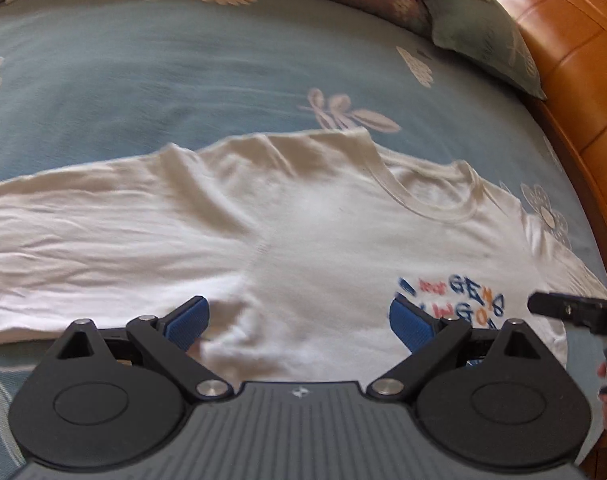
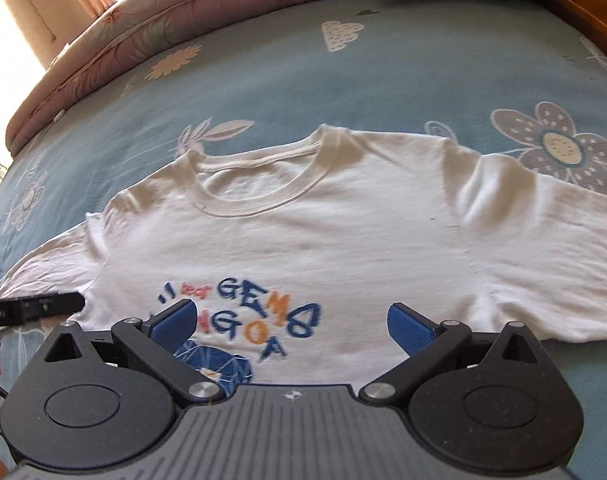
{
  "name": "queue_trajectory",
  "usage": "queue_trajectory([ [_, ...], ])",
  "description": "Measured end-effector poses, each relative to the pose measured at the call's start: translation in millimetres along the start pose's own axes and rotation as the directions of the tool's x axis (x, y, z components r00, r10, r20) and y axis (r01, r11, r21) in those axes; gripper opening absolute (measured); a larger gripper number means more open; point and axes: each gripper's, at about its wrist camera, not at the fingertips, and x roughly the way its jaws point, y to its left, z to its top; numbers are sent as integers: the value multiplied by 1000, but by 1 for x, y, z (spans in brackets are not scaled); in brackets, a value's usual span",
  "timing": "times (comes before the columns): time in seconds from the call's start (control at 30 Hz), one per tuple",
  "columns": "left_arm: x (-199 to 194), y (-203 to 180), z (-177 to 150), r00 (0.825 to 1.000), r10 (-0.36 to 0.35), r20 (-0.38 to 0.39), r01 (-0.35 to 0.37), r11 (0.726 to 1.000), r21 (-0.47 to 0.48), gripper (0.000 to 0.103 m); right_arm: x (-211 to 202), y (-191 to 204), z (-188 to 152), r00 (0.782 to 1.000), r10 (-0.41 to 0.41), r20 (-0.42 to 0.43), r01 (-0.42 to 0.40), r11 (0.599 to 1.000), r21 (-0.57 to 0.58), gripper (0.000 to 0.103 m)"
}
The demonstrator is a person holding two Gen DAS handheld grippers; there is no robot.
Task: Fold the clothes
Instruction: 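Fold the held sleeve across the sweatshirt body with the right tool, release, then move the left tool to the other sleeve cuff and grasp it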
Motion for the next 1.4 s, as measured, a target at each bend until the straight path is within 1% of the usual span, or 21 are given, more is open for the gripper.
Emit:
queue_trajectory([
  [0.07,-4,27,9,998,57,14,-57,998,-27,96,7,16,0,1000,17,-12,-17,1000,-23,103],
  [0.13,-5,50,12,996,92,22,-91,995,-51,96,14,32,1,999,34,-24,-35,998,-45,103],
  [0.17,-3,61,12,993,116,3,-116,991,-68,96,18,39,1,999,42,-30,-44,998,-55,103],
  [0.2,1,74,10,992,124,-36,-127,987,-96,96,21,45,1,998,47,-37,-49,997,-59,103],
  [0.23,4,84,8,992,116,-59,-122,986,-116,96,25,50,1,998,51,-45,-54,997,-62,103],
  [0.27,1,90,3,995,94,-46,-99,987,-130,96,30,55,2,997,53,-55,-57,996,-65,103],
  [0.33,-8,95,1,996,83,-31,-86,986,-140,96,36,62,3,996,47,-70,-51,996,-69,103],
  [0.43,-30,110,-2,997,64,33,-55,974,-219,96,41,73,4,994,61,-86,-67,996,-67,103],
  [0.5,-47,133,-6,995,60,76,-32,946,-322,96,43,80,6,992,77,-96,-84,994,-64,103],
  [0.57,-58,159,-14,993,52,103,-3,904,-428,96,47,89,6,988,106,-113,-113,992,-60,103],
  [0.63,-64,189,-26,993,10,115,54,841,-539,96,52,97,6,981,143,-131,-150,988,-44,103],
  [0.67,-67,204,-33,991,-4,130,81,802,-592,96,54,100,5,977,161,-139,-167,985,-30,103],
  [0.73,-76,226,-47,987,12,160,99,741,-664,96,60,107,4,969,195,-154,-197,980,1,103],
  [0.87,-89,255,-65,976,72,205,98,696,-711,96,71,120,0,953,236,-188,-232,972,46,103],
  [0.93,-90,267,-73,972,92,217,101,670,-736,96,76,130,-3,947,245,-206,-242,969,40,103],
  [1.0,-87,281,-83,967,86,239,132,636,-760,96,79,140,-5,942,251,-223,-253,967,20,103],
  [1.1,-85,292,-96,942,69,330,224,603,-766,98,83,154,-4,940,243,-238,-256,967,-24,103],
  [1.13,-85,293,-100,933,67,354,246,599,-762,99,84,159,-4,941,236,-243,-253,967,-40,103],
  [1.23,-83,297,-105,908,68,414,290,610,-737,99,86,168,0,939,235,-250,-259,964,-68,103],
  [1.33,-78,307,-107,884,77,461,336,582,-741,99,88,174,4,939,233,-251,-260,962,-82,103],
  [1.4,-76,312,-104,873,80,481,352,579,-736,99,88,178,6,940,228,-252,-259,961,-96,103],
])
